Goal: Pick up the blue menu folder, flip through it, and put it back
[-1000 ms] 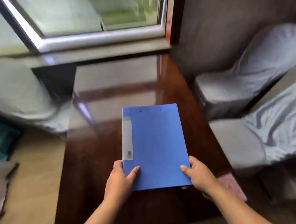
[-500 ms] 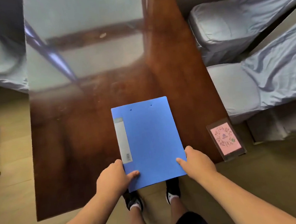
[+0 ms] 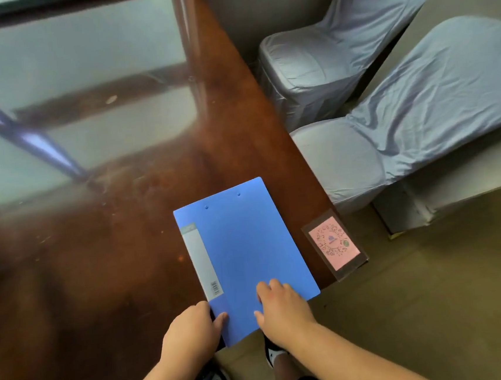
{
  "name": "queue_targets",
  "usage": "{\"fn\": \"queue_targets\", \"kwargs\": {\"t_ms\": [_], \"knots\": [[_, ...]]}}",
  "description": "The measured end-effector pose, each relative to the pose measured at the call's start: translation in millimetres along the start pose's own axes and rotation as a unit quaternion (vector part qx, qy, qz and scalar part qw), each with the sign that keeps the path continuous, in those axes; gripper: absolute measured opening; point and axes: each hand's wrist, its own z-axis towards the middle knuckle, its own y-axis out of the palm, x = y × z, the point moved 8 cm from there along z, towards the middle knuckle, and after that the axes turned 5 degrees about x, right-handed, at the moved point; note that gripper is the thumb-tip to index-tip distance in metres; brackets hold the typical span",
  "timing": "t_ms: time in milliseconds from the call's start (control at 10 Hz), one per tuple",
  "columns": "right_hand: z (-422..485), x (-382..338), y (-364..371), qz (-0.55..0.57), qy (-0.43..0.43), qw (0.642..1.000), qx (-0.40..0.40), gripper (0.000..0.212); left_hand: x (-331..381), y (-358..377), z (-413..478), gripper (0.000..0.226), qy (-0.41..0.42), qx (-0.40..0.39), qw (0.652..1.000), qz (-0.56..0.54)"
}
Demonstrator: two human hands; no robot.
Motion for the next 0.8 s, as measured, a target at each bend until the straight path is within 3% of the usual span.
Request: {"fn": "queue_targets", "kwargs": {"t_ms": [600, 700, 800], "knots": [[7, 50, -22, 0.018, 0.025, 0.999, 0.009, 0.029, 45, 7, 12, 0.032, 0.031, -0.008, 0.999, 0.007], [12, 43, -31, -0.004, 0.028, 1.0, 0.003, 0.032, 44, -19, 14, 0.034, 0.023, 0.024, 0.999, 0.021], [26, 15, -67, -0.029, 0.007, 0.999, 0.021, 0.037, 47, -79, 19, 0.043, 0.04, 0.138, 0.989, 0.018]]}}
